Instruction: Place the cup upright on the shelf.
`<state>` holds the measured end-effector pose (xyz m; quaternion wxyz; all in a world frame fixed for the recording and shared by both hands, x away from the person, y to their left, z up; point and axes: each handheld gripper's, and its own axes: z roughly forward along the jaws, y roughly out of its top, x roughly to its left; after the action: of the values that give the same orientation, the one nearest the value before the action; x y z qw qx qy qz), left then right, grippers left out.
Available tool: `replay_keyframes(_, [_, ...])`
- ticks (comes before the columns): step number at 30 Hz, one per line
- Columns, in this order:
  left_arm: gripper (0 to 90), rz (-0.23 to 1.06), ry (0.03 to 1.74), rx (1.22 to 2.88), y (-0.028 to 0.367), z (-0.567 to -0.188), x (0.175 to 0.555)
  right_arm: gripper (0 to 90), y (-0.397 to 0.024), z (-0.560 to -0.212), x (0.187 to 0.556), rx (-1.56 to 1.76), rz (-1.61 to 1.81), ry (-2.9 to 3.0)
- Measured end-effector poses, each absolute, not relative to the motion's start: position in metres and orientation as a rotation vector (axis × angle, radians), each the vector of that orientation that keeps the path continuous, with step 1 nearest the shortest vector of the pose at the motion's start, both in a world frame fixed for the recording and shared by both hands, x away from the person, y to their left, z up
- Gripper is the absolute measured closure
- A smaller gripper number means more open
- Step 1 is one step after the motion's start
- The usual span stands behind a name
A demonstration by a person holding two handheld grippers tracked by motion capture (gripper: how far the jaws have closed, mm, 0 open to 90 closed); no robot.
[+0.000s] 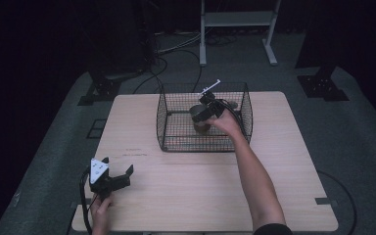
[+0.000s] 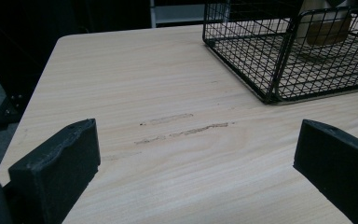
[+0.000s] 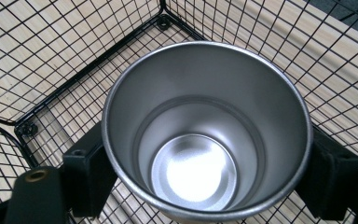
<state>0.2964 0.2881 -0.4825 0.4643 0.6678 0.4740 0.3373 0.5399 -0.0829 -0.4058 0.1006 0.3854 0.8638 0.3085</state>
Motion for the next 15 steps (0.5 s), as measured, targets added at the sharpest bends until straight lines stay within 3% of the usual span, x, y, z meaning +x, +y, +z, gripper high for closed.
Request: replay_keyframes(15, [0.0, 0.827, 1.162, 1.638, 0.2883, -0.4825, 0.2962, 17.0, -0.0740, -0.4137, 0.5379, 1.099, 0.834, 2.588])
